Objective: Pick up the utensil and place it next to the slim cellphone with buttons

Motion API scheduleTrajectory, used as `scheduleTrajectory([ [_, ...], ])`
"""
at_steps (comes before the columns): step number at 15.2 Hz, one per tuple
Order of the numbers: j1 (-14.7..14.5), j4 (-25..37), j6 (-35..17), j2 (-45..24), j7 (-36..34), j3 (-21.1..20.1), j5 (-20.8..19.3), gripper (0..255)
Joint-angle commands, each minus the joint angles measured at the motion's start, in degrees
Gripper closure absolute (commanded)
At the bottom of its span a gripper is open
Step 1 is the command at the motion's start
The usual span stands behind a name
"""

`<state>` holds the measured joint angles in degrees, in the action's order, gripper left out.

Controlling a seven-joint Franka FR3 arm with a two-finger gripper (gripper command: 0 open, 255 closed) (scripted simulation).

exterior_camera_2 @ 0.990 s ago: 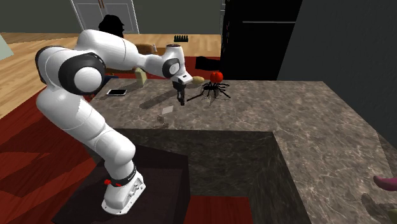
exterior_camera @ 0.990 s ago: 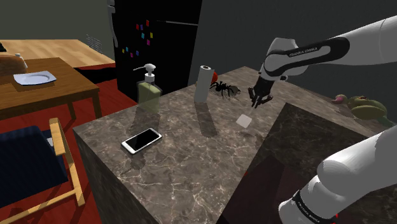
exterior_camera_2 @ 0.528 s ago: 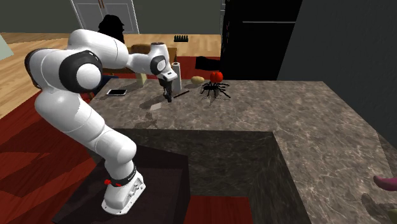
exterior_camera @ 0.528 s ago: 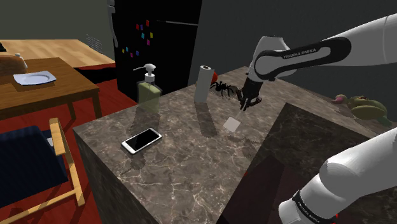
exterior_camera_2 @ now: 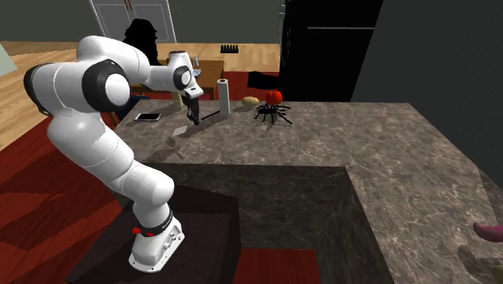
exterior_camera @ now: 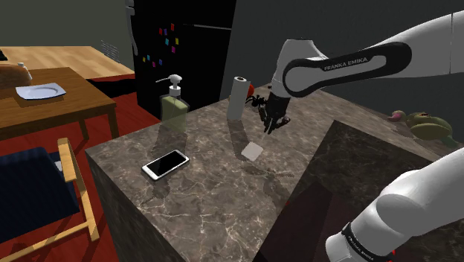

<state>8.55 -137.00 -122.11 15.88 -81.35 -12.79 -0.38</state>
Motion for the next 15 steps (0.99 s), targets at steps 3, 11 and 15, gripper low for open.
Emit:
scheduleTrajectory([
  [3, -2.28, 3.31, 0.69, -2.89, -6.35, -4.08, 0.3, 255],
  [11, -6.4, 11.72, 2.37, -10.47, -18.91, -11.37, -1.41, 255],
  [15, -8.71, 17.47, 3.75, -15.71, -25.46, -14.43, -3.73, 255],
])
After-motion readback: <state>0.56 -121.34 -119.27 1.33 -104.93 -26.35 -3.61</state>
